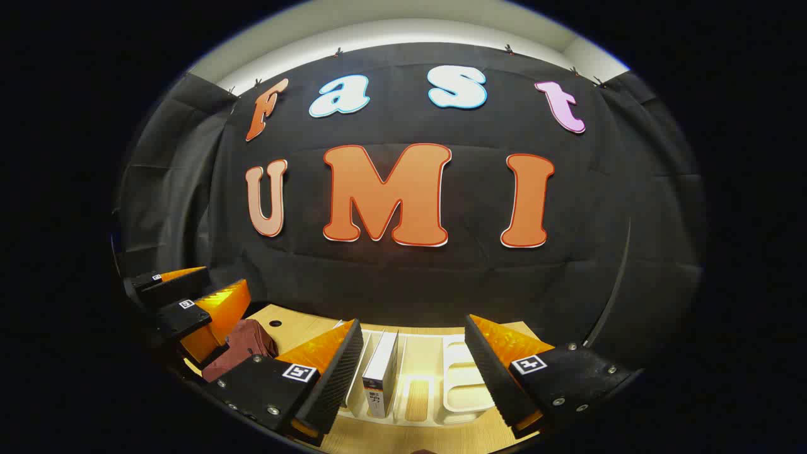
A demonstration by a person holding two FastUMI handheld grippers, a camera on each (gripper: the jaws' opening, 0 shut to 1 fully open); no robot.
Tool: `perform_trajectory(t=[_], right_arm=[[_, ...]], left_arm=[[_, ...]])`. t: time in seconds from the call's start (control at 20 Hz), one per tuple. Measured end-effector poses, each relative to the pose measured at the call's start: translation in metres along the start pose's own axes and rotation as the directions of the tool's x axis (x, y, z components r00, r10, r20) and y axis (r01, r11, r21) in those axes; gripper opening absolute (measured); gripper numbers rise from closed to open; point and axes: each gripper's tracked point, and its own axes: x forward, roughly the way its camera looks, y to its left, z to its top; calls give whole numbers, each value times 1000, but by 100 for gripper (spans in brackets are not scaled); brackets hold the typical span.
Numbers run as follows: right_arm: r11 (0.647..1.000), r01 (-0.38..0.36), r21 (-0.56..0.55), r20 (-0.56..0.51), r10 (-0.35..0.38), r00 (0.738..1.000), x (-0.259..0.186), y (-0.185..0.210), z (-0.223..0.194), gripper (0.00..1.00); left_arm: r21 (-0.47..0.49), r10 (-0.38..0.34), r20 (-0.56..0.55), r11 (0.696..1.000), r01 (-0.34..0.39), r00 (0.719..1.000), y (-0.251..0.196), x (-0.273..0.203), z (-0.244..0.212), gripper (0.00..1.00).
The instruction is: Open the schoolbag, grab two books from the bookshelf and put them into the schoolbag.
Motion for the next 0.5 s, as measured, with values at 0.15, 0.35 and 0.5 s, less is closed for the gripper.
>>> perform_trajectory(t=[0.15, 0.35, 0.5], right_arm=[[1000, -4, -5, 3, 4, 1000, 2, 2, 0, 96], [1000, -7, -5, -5, 7, 1000, 4, 4, -2, 96], [1000, -6, -6, -6, 6, 1000, 5, 5, -3, 96]], left_arm=[[-3, 2, -13, 1000, -2, 1000, 1, 2, -4, 95], [-1, 2, -11, 1000, -2, 1000, 1, 4, -4, 97], [-3, -3, -18, 1000, 3, 1000, -1, 5, -7, 97]])
